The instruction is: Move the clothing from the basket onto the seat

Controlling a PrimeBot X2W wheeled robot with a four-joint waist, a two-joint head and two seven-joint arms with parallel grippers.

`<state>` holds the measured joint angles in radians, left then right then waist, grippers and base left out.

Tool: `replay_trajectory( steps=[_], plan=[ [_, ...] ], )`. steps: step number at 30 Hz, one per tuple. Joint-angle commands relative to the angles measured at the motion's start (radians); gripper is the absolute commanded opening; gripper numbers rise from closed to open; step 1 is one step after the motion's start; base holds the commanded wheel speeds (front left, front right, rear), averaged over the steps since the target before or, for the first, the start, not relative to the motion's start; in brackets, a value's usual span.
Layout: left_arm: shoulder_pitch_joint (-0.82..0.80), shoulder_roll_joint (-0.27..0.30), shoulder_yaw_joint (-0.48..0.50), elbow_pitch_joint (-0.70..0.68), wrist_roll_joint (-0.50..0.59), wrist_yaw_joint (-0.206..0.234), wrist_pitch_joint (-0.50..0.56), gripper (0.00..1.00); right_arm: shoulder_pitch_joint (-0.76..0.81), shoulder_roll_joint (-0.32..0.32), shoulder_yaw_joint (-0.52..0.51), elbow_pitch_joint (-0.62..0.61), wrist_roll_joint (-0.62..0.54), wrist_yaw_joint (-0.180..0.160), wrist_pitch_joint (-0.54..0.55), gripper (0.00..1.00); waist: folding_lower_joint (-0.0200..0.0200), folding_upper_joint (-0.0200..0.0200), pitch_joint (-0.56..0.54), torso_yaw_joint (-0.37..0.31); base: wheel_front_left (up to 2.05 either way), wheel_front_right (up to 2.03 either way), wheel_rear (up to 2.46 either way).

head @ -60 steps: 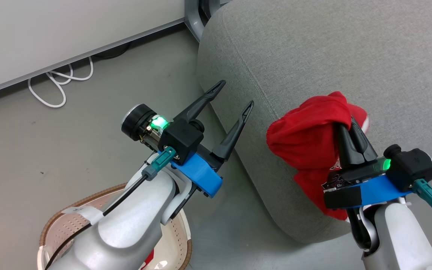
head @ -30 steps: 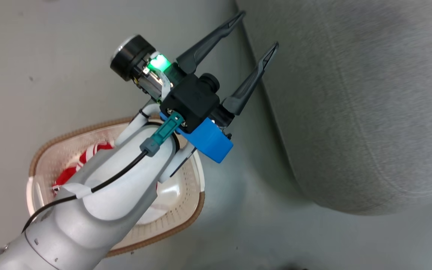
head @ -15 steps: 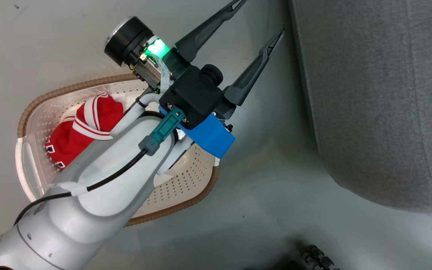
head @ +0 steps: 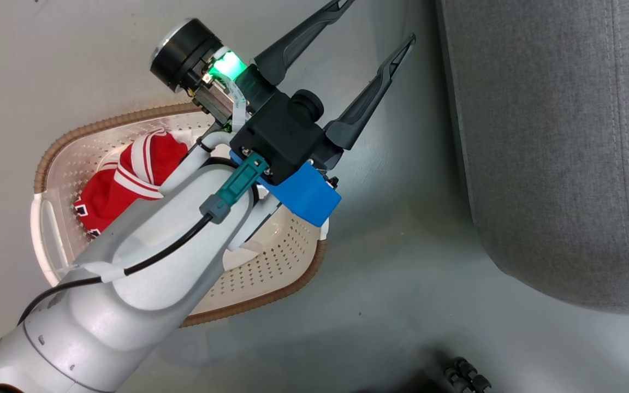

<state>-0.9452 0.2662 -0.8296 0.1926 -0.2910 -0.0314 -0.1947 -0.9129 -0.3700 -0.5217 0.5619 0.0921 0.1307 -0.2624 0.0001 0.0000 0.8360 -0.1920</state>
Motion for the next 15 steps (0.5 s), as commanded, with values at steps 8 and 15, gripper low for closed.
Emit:
replay_trajectory(
  steps=[8, 15],
  plan=[
    [0.02, -0.008, -0.001, 0.026, -0.02, 0.011, -0.033, 1.0, 0.104, 0.02, 0.045, -0.074, 0.049, 0.0, -0.004, 1.0, -0.0001, 0.0, -0.084, 0.002, 0.0, 0.0, 0.0],
    [0.067, -0.034, 0.022, 0.062, -0.049, 0.021, -0.064, 1.0, 0.29, 0.047, 0.073, -0.213, 0.021, 0.0, -0.004, 1.0, -0.0001, 0.0, -0.198, 0.028, 0.0, 0.0, 0.0]
  ],
)
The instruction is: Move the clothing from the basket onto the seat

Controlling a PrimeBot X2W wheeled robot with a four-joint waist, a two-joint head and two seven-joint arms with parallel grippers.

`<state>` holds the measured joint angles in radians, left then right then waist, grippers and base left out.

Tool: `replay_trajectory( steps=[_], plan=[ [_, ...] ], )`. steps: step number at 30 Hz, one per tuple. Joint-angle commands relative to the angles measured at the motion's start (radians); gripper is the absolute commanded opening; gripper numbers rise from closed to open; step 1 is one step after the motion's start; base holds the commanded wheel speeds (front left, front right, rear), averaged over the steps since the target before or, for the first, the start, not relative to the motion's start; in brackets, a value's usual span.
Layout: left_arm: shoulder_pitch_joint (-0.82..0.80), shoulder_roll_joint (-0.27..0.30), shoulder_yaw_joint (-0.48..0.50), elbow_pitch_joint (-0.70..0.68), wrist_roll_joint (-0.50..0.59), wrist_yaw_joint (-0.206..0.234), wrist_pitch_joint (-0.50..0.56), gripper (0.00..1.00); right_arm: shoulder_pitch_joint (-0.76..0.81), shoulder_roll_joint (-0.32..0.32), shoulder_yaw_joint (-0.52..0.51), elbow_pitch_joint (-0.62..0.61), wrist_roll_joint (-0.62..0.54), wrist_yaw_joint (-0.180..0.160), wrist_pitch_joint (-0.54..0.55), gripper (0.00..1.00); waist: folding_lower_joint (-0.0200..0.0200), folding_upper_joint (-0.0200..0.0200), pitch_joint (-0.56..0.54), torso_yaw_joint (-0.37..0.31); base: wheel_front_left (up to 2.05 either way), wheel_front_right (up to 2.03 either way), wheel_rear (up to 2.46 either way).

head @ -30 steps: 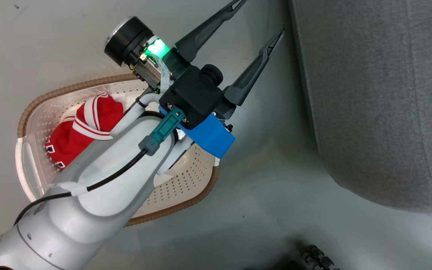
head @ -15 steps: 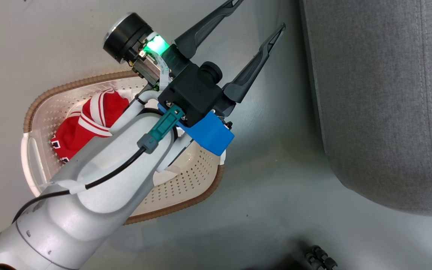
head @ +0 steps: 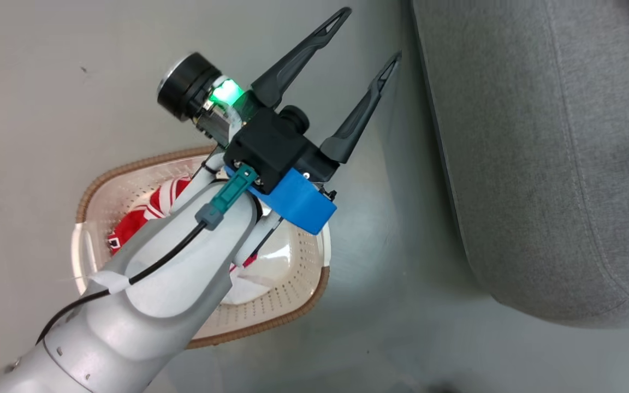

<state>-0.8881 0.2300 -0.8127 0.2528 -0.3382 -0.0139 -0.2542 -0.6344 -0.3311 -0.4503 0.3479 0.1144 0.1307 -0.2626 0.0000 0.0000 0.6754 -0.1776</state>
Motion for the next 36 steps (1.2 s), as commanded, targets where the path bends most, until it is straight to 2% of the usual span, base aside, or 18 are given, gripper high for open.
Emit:
replay_trajectory(
  steps=[1, 5, 9, 15, 23, 31, 36],
  plan=[
    [0.02, 0.0, 0.012, 0.007, -0.007, 0.006, -0.006, 1.0, 0.035, 0.015, 0.009, -0.027, -0.004, 0.0, -0.004, 1.0, 0.0, 0.0, -0.056, 0.016, 0.0, 0.0, 0.0],
    [0.076, -0.008, 0.055, 0.014, -0.028, 0.021, -0.011, 1.0, 0.134, 0.056, 0.054, -0.119, -0.014, 0.0, -0.003, 1.0, 0.0, 0.0, -0.137, 0.031, 0.0, 0.0, 0.0],
    [0.18, -0.008, 0.152, -0.013, -0.031, 0.035, -0.012, 1.0, 0.229, 0.096, 0.164, -0.222, -0.012, 0.0, -0.004, 1.0, 0.0, 0.0, -0.228, 0.05, 0.0, 0.0, 0.0],
    [0.302, -0.026, 0.294, -0.05, 0.002, 0.041, -0.012, 1.0, 0.301, 0.142, 0.289, -0.275, -0.024, 0.0, -0.004, 1.0, 0.0, 0.0, -0.311, 0.089, 0.0, 0.0, 0.0],
    [0.45, -0.066, 0.486, -0.085, 0.066, 0.009, -0.011, 1.0, 0.358, 0.198, 0.392, -0.306, -0.009, 0.0, -0.003, 1.0, 0.0, 0.0, -0.403, 0.141, 0.0, 0.0, 0.0],
    [0.604, -0.114, 0.663, -0.112, 0.123, -0.031, -0.011, 1.0, 0.431, 0.237, 0.406, -0.292, -0.015, 0.0, -0.003, 1.0, 0.0, 0.0, -0.478, 0.175, 0.0, 0.0, 0.0],
    [0.684, -0.14, 0.736, -0.105, 0.152, -0.055, -0.012, 1.0, 0.475, 0.25, 0.411, -0.272, -0.017, 0.0, -0.003, 1.0, 0.0, 0.0, -0.522, 0.19, 0.0, 0.0, 0.0]
  ],
)
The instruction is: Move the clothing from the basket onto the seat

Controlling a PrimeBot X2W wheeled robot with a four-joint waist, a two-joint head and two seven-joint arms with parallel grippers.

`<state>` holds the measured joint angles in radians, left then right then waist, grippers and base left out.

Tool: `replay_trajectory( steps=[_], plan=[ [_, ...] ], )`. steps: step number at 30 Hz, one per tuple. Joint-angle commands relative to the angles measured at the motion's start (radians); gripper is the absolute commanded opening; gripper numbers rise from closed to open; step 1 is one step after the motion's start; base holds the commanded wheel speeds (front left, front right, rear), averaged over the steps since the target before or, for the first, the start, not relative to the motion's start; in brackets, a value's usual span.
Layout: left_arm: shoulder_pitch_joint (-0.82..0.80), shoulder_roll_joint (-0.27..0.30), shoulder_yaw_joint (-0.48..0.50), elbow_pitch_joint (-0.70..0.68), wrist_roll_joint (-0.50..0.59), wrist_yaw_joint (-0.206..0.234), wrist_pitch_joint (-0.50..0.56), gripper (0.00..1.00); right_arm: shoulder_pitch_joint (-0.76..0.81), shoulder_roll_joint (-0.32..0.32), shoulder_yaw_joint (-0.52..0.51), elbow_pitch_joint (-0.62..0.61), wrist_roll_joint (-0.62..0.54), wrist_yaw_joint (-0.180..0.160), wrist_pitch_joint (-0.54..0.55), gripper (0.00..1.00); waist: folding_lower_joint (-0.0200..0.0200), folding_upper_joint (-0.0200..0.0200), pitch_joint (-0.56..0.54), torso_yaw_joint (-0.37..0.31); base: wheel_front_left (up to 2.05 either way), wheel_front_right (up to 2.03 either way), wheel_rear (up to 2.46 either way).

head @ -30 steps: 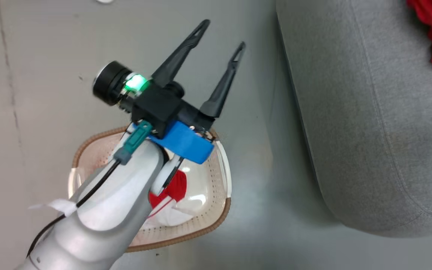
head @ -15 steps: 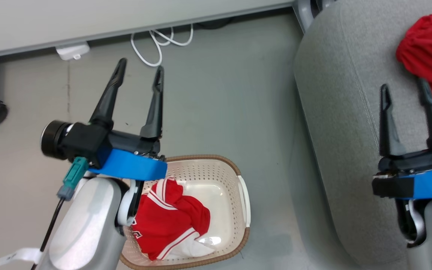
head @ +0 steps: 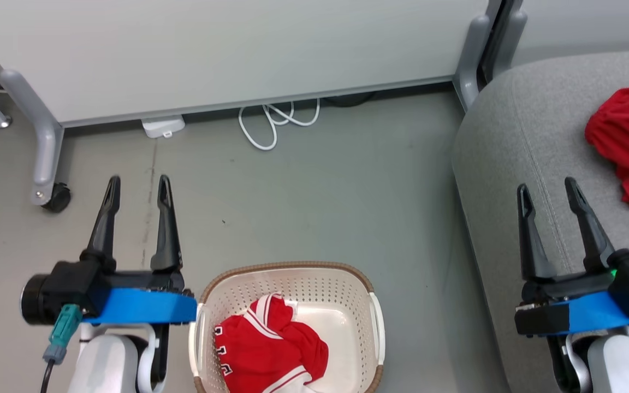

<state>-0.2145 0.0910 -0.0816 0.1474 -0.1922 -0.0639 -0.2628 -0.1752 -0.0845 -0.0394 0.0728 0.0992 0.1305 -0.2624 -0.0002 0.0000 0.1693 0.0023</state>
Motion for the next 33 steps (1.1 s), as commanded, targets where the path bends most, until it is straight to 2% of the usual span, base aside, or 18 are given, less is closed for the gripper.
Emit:
replay_trajectory(
  steps=[1, 11, 33],
  plan=[
    [0.022, -0.006, 0.014, 0.003, 0.013, -0.009, -0.003, 1.0, 0.023, 0.006, 0.0, 0.007, -0.003, 0.001, -0.004, 1.0, 0.0002, 0.0, -0.023, 0.014, 0.0, 0.0, 0.0],
    [0.103, -0.035, 0.061, 0.03, 0.049, -0.04, -0.003, 1.0, 0.091, 0.02, 0.03, 0.056, 0.006, 0.001, -0.004, 1.0, 0.0002, 0.0, -0.086, 0.048, 0.0, 0.0, 0.0],
    [0.117, -0.041, 0.068, 0.057, 0.041, -0.057, -0.003, 1.0, 0.109, 0.034, 0.056, 0.083, 0.02, 0.001, -0.004, 1.0, 0.0002, 0.0, -0.109, 0.055, 0.0, 0.0, 0.0]
  ],
)
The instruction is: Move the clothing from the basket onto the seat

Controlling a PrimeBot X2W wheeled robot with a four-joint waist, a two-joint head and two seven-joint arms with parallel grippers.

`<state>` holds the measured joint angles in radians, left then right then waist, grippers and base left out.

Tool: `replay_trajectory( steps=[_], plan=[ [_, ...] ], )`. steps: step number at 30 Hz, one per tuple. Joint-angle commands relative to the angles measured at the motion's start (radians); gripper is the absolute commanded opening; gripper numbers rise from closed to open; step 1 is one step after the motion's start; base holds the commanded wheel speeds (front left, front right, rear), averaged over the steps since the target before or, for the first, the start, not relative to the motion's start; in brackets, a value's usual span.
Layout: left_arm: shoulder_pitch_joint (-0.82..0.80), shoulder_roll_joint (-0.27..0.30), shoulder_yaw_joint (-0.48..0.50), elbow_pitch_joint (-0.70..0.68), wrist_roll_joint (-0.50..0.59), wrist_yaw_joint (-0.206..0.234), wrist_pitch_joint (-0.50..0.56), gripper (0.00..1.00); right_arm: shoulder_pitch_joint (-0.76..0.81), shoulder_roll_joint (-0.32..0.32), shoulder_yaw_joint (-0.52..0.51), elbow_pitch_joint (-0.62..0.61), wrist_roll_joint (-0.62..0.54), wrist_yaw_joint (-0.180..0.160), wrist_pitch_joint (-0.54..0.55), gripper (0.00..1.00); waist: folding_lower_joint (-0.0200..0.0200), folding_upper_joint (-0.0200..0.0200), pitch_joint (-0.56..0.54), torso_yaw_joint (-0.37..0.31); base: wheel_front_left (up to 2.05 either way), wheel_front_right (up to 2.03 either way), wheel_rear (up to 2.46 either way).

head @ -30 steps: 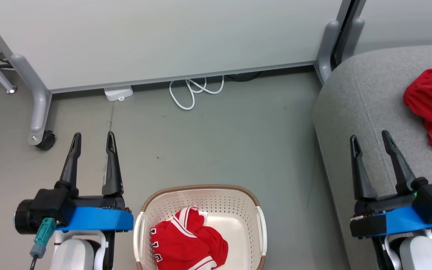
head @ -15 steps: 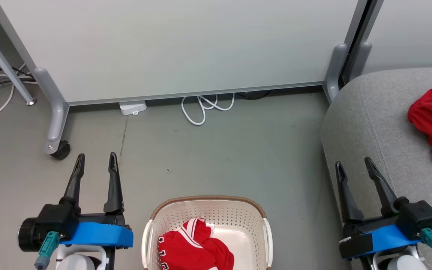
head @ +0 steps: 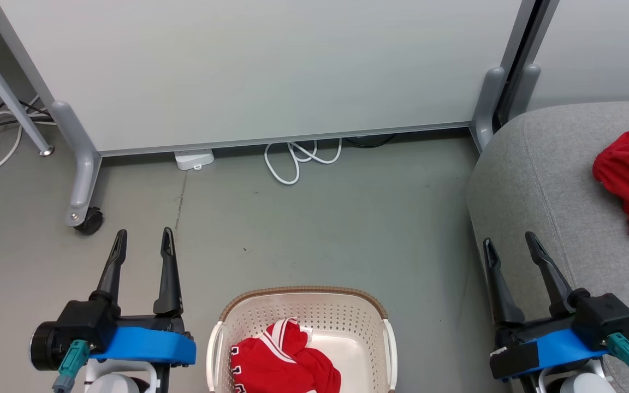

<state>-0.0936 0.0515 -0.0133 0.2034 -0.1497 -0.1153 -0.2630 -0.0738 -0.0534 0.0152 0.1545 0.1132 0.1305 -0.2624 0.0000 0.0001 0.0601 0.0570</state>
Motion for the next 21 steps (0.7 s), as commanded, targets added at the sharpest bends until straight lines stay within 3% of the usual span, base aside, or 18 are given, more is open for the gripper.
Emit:
replay_trajectory(
  steps=[1, 13, 21],
  plan=[
    [-0.005, -0.002, -0.001, 0.001, -0.002, -0.006, -0.003, 1.0, 0.007, 0.003, 0.001, 0.001, 0.006, 0.001, -0.004, 1.0, 0.0, -0.0001, 0.0, 0.0, 0.0, 0.0, 0.0],
    [-0.029, -0.002, -0.015, 0.023, 0.011, -0.009, -0.003, 1.0, -0.021, 0.004, 0.005, 0.002, 0.007, 0.001, -0.004, 1.0, 0.0, -0.0001, 0.013, 0.0, 0.0, 0.0, 0.0],
    [-0.152, 0.025, -0.135, 0.151, 0.02, -0.018, -0.002, 1.0, -0.086, -0.005, 0.016, -0.018, 0.0, 0.001, -0.004, 1.0, 0.0, -0.0001, 0.081, -0.022, 0.0, 0.0, 0.0]
  ],
)
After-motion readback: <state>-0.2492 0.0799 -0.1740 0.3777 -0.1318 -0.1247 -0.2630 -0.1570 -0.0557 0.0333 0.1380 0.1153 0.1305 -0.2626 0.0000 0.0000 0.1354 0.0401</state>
